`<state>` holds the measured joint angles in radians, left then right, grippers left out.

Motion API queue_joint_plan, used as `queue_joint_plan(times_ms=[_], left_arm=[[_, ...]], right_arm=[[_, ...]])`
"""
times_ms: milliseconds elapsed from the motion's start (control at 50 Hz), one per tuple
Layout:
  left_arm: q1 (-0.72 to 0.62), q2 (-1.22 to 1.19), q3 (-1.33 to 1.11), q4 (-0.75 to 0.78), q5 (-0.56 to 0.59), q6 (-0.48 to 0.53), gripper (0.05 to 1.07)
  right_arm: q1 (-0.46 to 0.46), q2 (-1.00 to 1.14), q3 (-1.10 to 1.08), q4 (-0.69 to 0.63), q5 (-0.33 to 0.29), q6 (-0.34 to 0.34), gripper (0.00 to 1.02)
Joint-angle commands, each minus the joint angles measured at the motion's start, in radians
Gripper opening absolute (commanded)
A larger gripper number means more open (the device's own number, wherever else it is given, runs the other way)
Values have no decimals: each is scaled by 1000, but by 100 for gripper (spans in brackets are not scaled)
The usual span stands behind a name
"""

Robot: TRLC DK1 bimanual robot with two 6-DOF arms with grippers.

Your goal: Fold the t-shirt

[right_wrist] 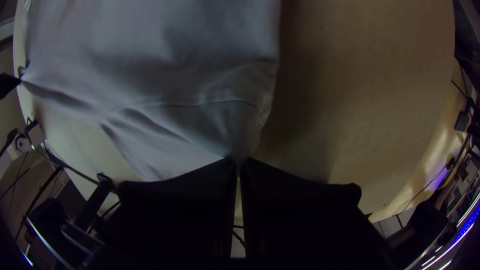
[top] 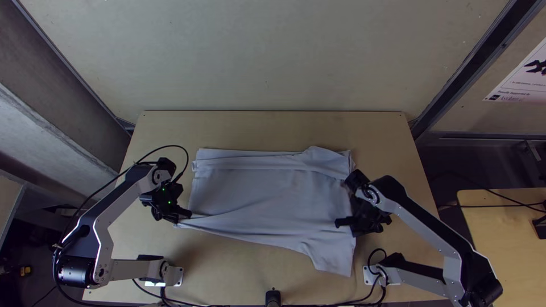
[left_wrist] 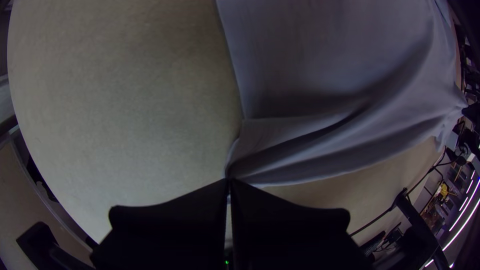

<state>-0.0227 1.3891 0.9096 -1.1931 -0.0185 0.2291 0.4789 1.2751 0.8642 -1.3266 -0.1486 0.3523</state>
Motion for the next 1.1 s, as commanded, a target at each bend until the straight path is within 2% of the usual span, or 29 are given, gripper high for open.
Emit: queue_joint_plan(times_ms=[0, 80, 440, 1080], left_arm=[[23, -19, 15, -7, -1, 22, 8], [24, -33, 20, -5, 2, 24, 8], [13, -53, 172, 3, 72, -33, 8], [26, 205, 517, 40, 72, -54, 8]], right_arm=[[-54, -8, -4, -26, 52, -41, 3], [-86, -8, 13, -34, 60, -61, 3], [-140, 49, 167, -43, 87, -73, 3], [-244, 325, 464, -3, 121, -133, 3]])
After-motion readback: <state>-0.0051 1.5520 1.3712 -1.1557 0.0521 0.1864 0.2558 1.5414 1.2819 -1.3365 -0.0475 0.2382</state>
